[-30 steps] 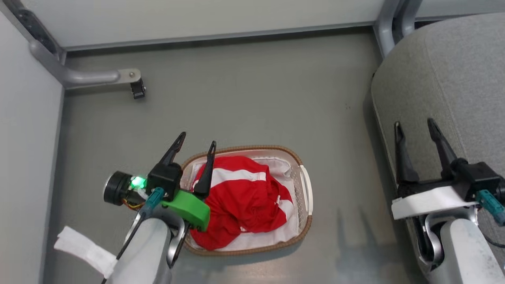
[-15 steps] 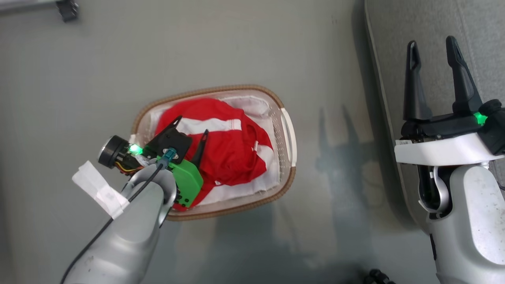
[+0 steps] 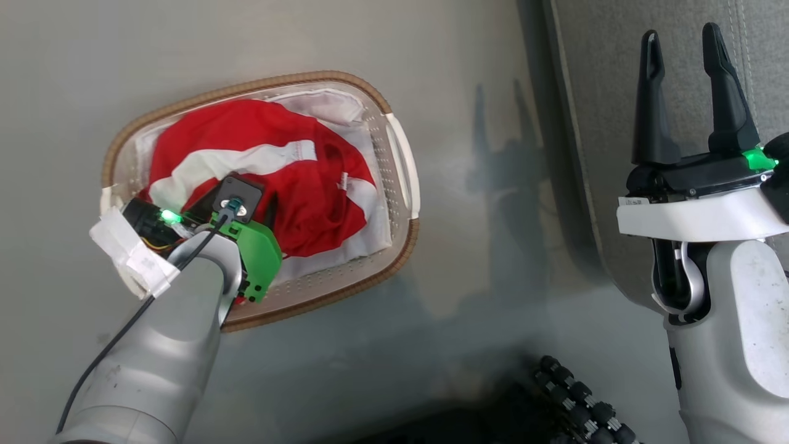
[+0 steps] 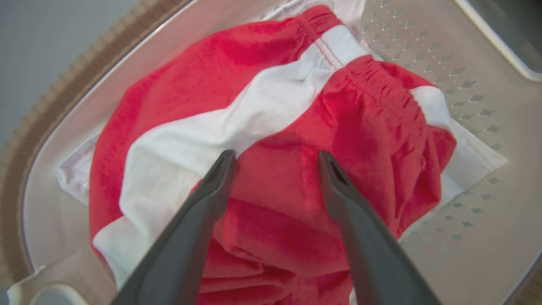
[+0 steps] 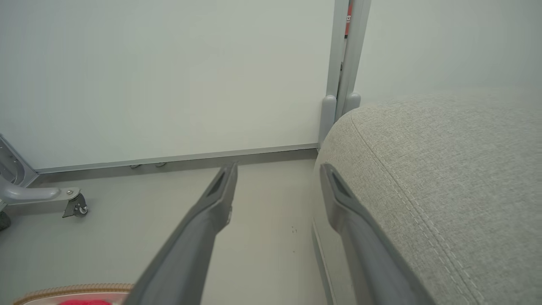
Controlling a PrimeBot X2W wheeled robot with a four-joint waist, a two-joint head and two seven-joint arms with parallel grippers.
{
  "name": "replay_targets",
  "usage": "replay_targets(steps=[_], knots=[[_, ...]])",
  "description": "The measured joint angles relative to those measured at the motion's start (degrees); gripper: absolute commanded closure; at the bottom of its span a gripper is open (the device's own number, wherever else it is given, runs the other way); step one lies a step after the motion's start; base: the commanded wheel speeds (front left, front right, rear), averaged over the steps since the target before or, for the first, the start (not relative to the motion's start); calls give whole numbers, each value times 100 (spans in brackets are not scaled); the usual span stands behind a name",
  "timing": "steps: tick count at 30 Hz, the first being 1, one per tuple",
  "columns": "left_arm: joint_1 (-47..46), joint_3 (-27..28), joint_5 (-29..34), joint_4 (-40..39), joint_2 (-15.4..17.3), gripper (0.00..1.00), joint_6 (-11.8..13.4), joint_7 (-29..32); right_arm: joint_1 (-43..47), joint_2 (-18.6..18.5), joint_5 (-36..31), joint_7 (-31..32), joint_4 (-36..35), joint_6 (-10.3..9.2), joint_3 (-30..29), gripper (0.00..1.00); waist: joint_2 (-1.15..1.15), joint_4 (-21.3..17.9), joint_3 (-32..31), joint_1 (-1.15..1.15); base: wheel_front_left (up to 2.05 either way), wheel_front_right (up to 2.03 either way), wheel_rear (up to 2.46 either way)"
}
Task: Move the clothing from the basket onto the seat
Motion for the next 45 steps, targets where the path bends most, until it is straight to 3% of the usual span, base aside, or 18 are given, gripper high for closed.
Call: replay_targets(steps=[9, 10, 11, 12, 28, 45], knots=[[-138, 36, -125, 420, -38, 1, 264, 158, -8, 1, 44, 0, 24, 0, 25, 0, 0, -227, 213, 0, 0, 0, 0], [-144, 31, -126, 444, -43, 43, 301, 167, -8, 2, 44, 0, 24, 0, 32, 0, 0, -219, 204, 0, 0, 0, 0], [-151, 25, -135, 457, -52, 67, 304, 167, -7, 1, 43, 0, 25, 0, 32, 0, 0, -210, 195, 0, 0, 0, 0], [-156, 16, -148, 479, -64, 98, 308, 167, -7, 2, 43, 0, 26, 0, 34, 0, 0, -198, 182, 0, 0, 0, 0], [-159, 18, -452, 333, -247, 100, 212, -398, 130, 4, -191, 0, 253, 0, -75, 0, 0, 97, -368, -1, 0, 0, 0], [409, -163, -1245, -1260, -401, 100, -102, -516, 1056, 7, -692, 0, 850, 0, -417, 0, 0, 554, -1968, -1, 0, 0, 0]])
